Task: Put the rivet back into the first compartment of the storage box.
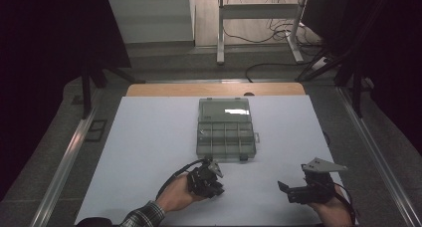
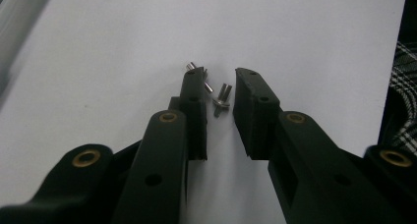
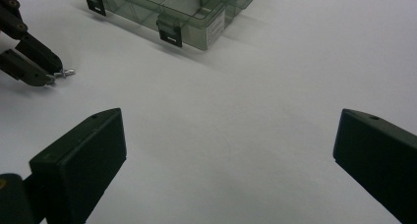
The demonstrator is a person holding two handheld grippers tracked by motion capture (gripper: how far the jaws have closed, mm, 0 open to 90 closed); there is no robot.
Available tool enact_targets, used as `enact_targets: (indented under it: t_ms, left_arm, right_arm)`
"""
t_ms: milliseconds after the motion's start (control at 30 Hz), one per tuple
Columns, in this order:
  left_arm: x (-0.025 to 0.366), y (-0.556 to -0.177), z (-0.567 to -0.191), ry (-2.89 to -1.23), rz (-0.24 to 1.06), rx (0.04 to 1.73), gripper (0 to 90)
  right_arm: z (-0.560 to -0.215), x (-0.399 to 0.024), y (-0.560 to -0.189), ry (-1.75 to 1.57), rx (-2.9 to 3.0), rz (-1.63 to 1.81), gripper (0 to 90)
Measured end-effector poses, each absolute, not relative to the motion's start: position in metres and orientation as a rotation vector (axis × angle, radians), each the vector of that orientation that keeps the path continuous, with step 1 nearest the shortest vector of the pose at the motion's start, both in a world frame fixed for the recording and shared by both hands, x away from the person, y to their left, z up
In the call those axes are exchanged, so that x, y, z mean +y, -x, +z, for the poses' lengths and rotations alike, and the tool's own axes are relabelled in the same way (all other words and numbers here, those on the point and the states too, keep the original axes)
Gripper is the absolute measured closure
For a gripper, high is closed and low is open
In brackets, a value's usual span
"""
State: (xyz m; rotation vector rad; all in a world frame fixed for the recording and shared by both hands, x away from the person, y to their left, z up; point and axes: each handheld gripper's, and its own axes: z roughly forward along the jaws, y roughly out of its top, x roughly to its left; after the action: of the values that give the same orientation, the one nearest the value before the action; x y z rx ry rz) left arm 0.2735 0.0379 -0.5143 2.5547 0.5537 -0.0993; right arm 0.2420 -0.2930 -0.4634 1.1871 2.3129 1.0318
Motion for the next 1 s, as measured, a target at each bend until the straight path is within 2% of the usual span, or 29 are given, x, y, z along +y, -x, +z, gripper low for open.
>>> enact_targets:
  t_ms: [433, 1000]
  left_arm:
    - [0.03, -0.2662, -0.5121, -2.615, 0.023, 0.501, 80.6]
    - [0.0346, -0.2694, -0.5051, -2.611, 0.005, 0.547, 82.0]
  right_arm:
    - [-0.4635, -0.293, -0.242, -1.188, 2.313, 1.031, 0.0]
    - [-0.4632, -0.2937, -0.2419, -1.189, 2.312, 1.034, 0.0]
